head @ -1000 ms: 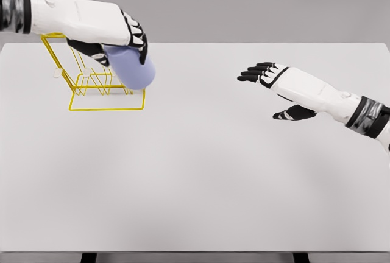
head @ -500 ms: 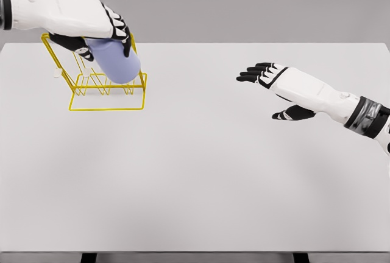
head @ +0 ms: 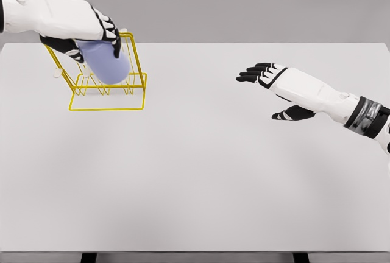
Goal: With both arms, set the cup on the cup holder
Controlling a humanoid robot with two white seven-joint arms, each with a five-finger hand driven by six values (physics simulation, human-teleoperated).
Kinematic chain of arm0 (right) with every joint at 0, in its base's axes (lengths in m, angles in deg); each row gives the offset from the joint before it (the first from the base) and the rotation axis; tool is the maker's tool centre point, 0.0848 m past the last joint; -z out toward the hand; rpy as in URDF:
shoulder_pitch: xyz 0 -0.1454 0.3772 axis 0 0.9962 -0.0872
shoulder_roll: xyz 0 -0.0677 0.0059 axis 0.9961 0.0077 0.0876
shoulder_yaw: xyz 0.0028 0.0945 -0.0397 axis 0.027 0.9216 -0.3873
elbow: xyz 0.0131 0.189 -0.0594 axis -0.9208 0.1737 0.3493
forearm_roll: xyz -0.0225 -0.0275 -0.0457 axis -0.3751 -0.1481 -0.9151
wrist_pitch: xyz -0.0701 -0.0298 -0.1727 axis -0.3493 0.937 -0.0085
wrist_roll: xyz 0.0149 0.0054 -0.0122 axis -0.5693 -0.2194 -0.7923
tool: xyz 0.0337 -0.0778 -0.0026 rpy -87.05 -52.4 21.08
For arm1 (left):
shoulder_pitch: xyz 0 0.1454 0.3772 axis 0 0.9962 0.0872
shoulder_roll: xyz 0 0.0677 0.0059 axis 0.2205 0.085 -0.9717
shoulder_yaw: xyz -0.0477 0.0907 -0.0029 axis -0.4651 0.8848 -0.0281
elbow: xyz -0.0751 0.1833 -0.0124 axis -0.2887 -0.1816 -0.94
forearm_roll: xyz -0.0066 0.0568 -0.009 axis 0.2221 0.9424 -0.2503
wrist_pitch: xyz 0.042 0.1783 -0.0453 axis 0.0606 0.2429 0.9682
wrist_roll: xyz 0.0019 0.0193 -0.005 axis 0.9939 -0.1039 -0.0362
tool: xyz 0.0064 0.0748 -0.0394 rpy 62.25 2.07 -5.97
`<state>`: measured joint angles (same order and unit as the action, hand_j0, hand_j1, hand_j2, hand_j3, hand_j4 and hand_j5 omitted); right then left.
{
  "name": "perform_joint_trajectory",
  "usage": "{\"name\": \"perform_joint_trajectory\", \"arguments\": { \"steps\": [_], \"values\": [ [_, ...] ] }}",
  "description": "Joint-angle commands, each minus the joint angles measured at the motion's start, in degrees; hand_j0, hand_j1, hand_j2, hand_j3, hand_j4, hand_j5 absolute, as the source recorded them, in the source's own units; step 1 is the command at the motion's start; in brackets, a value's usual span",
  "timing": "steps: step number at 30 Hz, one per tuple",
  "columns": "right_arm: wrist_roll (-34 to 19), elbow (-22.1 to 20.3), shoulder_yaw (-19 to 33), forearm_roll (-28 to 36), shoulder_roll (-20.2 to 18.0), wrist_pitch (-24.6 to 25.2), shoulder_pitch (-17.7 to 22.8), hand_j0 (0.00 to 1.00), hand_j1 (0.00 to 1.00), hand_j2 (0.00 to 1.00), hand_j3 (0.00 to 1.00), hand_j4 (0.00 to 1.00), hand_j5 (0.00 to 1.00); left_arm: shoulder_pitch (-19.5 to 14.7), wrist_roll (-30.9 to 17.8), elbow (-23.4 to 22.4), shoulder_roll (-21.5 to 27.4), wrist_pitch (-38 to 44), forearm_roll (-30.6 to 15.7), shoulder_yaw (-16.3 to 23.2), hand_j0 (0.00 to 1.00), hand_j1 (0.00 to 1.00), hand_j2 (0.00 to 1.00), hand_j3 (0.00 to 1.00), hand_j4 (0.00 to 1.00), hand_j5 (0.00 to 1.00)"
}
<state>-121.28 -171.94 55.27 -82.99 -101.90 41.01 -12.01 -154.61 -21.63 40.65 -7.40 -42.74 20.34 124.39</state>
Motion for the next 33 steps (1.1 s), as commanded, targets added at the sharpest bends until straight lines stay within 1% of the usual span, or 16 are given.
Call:
{"name": "perform_joint_trajectory", "arguments": {
  "steps": [1,7,9,11,12,18,19,20,22,24,26,27,29,31,32,33],
  "values": [
    [0.03,-0.02,-0.02,0.41,-0.03,0.17,0.00,1.00,1.00,1.00,1.00,1.00,1.00,0.09,0.02,-0.34,-0.07,0.16,0.09,-0.09,0.55,0.55,0.55,0.55,0.55,0.55],
    [0.03,-0.02,-0.02,0.41,-0.03,0.17,0.00,1.00,1.00,1.00,1.00,1.00,1.00,2.02,0.02,-1.57,-0.78,0.16,0.71,-0.09,0.55,0.55,0.55,0.55,0.55,0.55],
    [0.03,-0.02,-0.02,0.41,-0.03,0.17,0.00,1.00,1.00,1.00,1.00,1.00,1.00,2.29,0.02,-2.45,-1.39,0.16,0.97,-0.17,0.60,0.60,0.60,0.60,0.60,0.60],
    [0.03,-0.02,-0.02,0.41,-0.03,0.17,0.00,1.00,1.00,1.00,1.00,1.00,1.00,2.20,0.02,-2.45,-1.48,0.16,0.88,-0.26,0.90,0.90,0.90,0.90,0.90,0.90],
    [0.03,-0.02,0.07,0.41,-0.03,0.17,0.00,1.00,1.00,1.00,1.00,1.00,1.00,2.20,0.02,-2.45,-1.48,0.16,0.71,-0.26,0.97,0.97,0.97,0.97,0.97,0.97],
    [0.03,-0.02,-0.02,0.41,-0.03,0.17,0.00,1.00,1.00,1.00,1.00,1.00,1.00,2.29,0.02,-1.65,-1.31,0.16,0.18,-0.97,1.00,1.00,1.00,1.00,1.00,1.00],
    [0.03,-0.02,-0.02,0.41,-0.03,0.17,0.00,1.00,1.00,1.00,1.00,1.00,1.00,2.29,0.02,-0.87,-0.87,0.16,-0.08,-1.14,1.00,1.00,1.00,1.00,1.00,1.00],
    [0.03,-0.02,-0.02,0.41,-0.03,0.17,0.00,1.00,1.00,1.00,1.00,1.00,1.00,2.37,0.02,1.94,-0.43,0.16,-0.35,-2.19,1.00,1.00,1.00,1.00,1.00,1.00],
    [0.03,-0.02,-0.02,0.41,-0.03,0.17,0.00,1.00,1.00,1.00,1.00,1.00,1.00,2.55,0.02,6.60,3.53,0.16,-9.03,-3.60,1.00,1.00,1.00,1.00,1.00,1.00],
    [0.03,-0.02,-0.02,0.41,-0.03,0.17,0.00,1.00,1.00,1.00,1.00,1.00,1.00,2.64,0.02,9.07,4.14,0.16,-21.17,-3.60,1.00,1.00,1.00,1.00,1.00,1.00],
    [0.03,-0.02,-0.02,0.41,-0.03,0.17,0.00,1.00,1.00,1.00,1.00,1.00,1.00,2.64,0.02,12.40,6.86,0.16,-26.79,-3.52,1.00,1.00,1.00,1.00,1.00,1.00],
    [0.03,-0.02,-0.02,0.41,-0.03,0.17,0.00,1.00,1.00,1.00,1.00,1.00,1.00,4.73,0.02,15.12,9.84,0.16,-34.24,-3.51,1.00,1.00,1.00,1.00,1.00,1.00],
    [0.03,-0.02,-0.02,0.41,-0.03,0.17,0.00,1.00,1.00,1.00,1.00,1.00,1.00,8.51,0.02,17.59,12.93,0.16,-44.09,-3.25,1.00,1.00,1.00,1.00,1.00,1.00],
    [0.03,-0.02,-0.02,0.41,-0.03,0.17,0.00,1.00,1.00,1.00,1.00,1.00,1.00,11.69,0.02,18.21,13.46,0.16,-49.64,-3.16,1.00,1.00,1.00,1.00,1.00,1.00],
    [0.03,-0.02,0.07,0.41,-0.03,0.17,0.00,1.00,1.00,1.00,1.00,1.00,1.00,12.48,0.02,18.30,13.46,0.16,-51.05,-3.08,1.00,1.00,1.00,1.00,1.00,1.00],
    [0.03,-0.02,0.07,0.41,-0.12,0.17,0.00,1.00,1.00,1.00,1.00,1.00,1.00,14.67,0.02,18.30,13.55,0.16,-54.13,-3.08,1.00,1.00,1.00,1.00,1.00,1.00]
  ]
}}
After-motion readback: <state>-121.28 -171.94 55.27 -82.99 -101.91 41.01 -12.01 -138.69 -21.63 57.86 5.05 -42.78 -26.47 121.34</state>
